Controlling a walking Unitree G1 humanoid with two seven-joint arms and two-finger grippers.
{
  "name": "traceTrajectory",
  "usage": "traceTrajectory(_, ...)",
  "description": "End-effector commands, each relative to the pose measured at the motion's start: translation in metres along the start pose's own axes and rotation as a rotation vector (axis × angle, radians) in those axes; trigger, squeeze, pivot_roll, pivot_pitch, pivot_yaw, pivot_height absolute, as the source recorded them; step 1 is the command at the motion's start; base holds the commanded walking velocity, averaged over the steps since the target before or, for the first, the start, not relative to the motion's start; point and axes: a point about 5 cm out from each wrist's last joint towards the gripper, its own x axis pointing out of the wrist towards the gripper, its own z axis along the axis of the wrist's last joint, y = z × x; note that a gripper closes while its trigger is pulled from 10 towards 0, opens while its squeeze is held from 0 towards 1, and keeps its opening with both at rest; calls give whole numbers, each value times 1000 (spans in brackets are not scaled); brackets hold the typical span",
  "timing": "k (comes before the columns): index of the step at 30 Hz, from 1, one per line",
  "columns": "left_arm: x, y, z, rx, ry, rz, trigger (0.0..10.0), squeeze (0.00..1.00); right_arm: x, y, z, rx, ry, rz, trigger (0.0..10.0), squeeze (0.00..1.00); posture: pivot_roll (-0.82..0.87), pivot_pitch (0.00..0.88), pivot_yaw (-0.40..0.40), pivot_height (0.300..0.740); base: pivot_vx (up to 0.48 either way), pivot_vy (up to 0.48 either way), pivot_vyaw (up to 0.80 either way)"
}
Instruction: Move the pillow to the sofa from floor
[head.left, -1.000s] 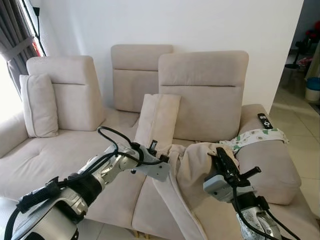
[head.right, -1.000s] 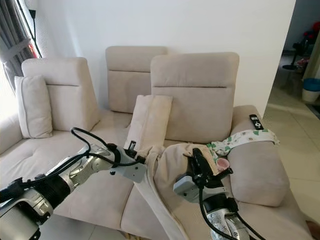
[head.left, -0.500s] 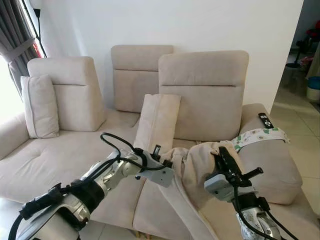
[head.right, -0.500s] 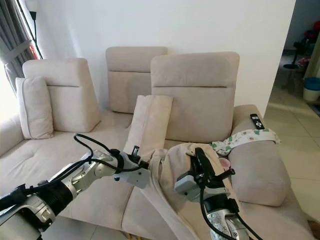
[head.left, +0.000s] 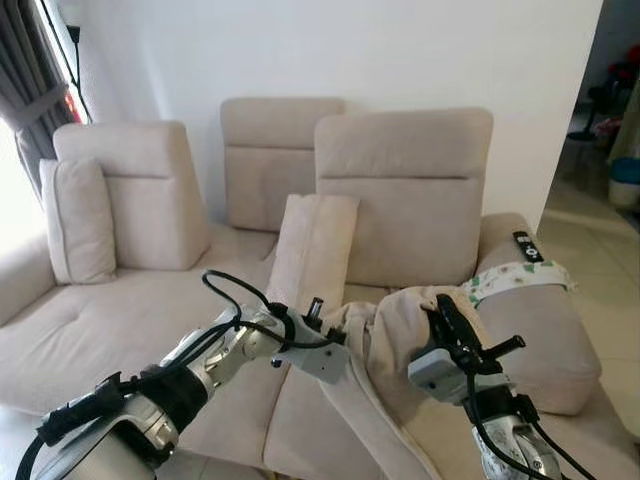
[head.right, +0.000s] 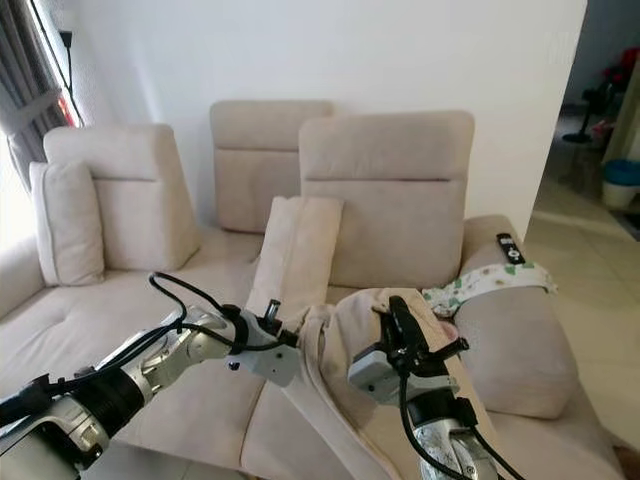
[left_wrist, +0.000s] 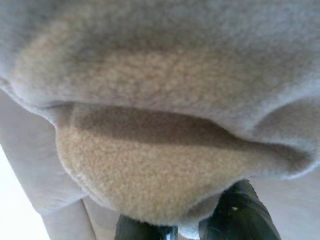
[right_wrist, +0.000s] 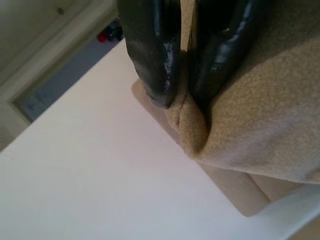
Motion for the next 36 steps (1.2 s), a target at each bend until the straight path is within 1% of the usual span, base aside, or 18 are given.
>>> traceTrajectory(1,-1,18,20,36,-101,75,10000,0,3,7,17,26,-80,30,10000,0,-35,0,116,740,345,0,0)
traceTrajectory(17,-1,15,19,37,-100,59,10000,0,3,6,15,16,-77,34,10000,0,-38,0,112,740,260,0,0)
traceTrajectory(29,0,16,18,42,-96,68,10000,0,4,6,14,15,-68,30,10000,0,-40,0,114,740,260,0,0)
traceTrajectory(31,0,19,17,41,-82,84,10000,0,5,5,11,24,-46,23,10000,0,-42,0,115,740,249,0,0)
traceTrajectory(32,0,22,16,37,-66,102,10000,0,6,3,8,45,-15,11,10000,0,-42,0,115,740,0,0,0)
traceTrajectory(36,0,24,15,34,-55,115,10000,0,7,2,6,60,6,3,10000,0,-42,0,115,740,0,0,0)
